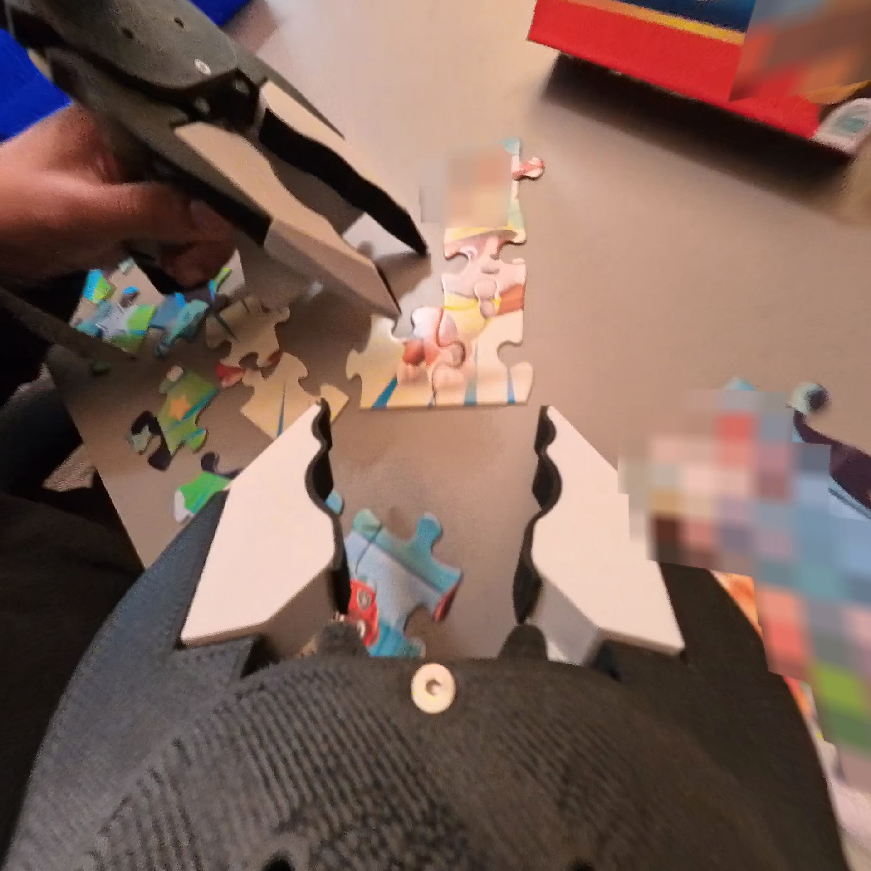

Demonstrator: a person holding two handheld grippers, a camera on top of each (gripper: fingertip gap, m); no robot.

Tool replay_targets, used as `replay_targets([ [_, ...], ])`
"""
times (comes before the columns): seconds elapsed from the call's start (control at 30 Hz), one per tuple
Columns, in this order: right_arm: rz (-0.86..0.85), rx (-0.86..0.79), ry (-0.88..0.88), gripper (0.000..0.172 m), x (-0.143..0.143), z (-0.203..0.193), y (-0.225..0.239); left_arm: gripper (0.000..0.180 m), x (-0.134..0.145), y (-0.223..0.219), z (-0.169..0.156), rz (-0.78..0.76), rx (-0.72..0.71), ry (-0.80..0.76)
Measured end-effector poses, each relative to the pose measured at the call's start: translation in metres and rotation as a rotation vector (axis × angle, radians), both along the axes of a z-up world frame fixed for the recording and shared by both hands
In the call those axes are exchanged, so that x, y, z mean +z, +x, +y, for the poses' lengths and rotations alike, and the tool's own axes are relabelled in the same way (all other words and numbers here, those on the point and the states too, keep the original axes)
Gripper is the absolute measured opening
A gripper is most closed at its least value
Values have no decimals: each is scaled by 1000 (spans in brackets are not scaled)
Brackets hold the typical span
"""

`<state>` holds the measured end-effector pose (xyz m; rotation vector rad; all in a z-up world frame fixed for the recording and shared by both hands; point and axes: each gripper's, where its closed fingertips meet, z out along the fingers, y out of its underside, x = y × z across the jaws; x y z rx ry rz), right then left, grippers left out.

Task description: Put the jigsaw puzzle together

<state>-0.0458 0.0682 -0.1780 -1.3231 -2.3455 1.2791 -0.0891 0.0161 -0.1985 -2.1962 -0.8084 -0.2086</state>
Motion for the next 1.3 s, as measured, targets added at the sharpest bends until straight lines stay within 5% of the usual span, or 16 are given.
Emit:
replay_targets([
  [0.23, -51, 79, -12, 84, -19, -14, -24, 57, 0, 2, 16, 1, -48, 9],
  [0.83, -169, -20, -68, 75, -15, 1, 49, 56, 4, 53, 75, -138, -331, 66],
  [1.3, -28, -178, -29, 68, -3, 58, 38, 55, 5, 38, 67, -68, -272, 38],
])
